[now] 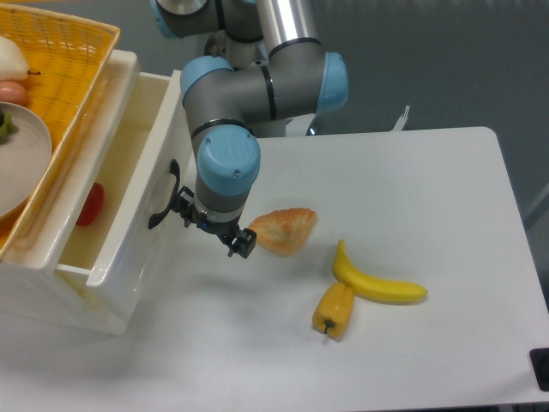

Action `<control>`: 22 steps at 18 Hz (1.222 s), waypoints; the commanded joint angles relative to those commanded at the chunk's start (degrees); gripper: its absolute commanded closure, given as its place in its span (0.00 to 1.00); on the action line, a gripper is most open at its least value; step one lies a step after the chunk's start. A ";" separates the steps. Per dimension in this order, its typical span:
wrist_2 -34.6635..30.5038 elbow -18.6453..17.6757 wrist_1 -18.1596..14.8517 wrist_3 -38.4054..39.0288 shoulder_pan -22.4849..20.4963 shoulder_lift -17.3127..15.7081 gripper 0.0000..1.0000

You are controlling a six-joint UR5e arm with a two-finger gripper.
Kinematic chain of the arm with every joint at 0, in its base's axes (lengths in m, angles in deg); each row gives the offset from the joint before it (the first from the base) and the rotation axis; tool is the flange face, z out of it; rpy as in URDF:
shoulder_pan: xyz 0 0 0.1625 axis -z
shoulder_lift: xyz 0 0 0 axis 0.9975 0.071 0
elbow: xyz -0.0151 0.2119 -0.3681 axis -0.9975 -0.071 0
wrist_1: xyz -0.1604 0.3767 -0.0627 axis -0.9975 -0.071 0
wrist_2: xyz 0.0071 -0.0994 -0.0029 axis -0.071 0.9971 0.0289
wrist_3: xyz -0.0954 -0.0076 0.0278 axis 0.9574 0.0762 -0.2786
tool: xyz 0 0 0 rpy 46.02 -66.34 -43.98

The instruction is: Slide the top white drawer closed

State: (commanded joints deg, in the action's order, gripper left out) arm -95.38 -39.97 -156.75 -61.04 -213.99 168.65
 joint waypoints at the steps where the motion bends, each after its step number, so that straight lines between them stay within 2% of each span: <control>1: 0.09 0.00 0.00 0.00 0.18 -0.26 0.00; 11: -0.26 0.00 0.00 0.09 2.81 -1.05 0.00; 22: -0.26 0.00 0.18 -0.17 3.87 -0.70 0.00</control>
State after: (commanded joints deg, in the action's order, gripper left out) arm -95.64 -39.97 -156.57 -61.21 -210.12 167.95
